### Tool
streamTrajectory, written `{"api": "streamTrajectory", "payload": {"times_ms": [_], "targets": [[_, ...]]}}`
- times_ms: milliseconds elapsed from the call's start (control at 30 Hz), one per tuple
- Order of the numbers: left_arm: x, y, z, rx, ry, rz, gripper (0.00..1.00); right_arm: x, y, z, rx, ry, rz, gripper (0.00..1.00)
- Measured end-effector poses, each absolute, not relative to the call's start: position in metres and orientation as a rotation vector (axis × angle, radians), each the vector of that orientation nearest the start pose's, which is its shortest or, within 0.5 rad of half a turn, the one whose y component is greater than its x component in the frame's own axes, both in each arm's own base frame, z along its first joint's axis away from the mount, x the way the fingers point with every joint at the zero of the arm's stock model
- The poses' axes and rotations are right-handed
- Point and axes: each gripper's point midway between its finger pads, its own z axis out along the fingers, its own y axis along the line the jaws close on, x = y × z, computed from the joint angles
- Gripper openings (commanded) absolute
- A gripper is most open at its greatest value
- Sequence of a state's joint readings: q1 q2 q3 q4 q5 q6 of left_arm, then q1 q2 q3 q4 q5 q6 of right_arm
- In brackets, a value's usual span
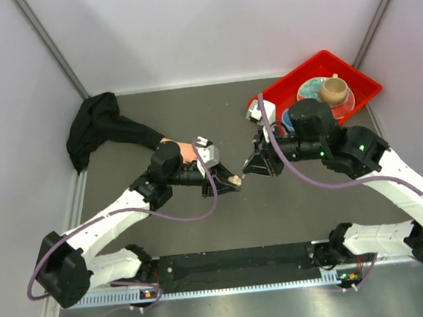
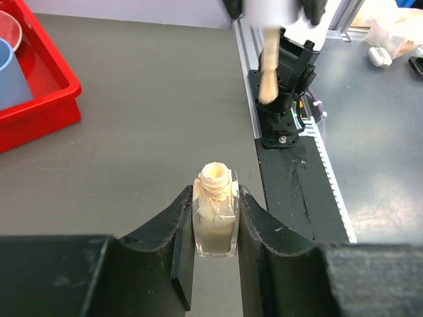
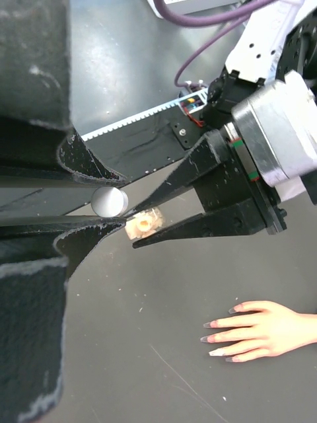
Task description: Paint the nails
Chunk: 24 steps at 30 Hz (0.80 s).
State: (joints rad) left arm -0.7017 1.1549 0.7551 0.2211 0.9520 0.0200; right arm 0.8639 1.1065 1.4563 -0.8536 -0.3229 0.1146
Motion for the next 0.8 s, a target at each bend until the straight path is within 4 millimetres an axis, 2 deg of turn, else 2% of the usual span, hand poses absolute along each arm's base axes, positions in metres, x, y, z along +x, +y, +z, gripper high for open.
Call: {"api": "streamTrajectory", "payload": {"times_ms": [333, 800], "targets": [[0.156, -0.322, 0.235, 1.318, 1.355, -1.283, 0.0, 0.163, 0.28, 0.319, -0.999, 2.018, 0.88, 0.0], [0.157, -0.321, 0.236, 1.321, 1.353, -1.267, 0.0, 0.167, 0.284, 0.316, -0.994, 2.02, 0.871, 0.0]]}}
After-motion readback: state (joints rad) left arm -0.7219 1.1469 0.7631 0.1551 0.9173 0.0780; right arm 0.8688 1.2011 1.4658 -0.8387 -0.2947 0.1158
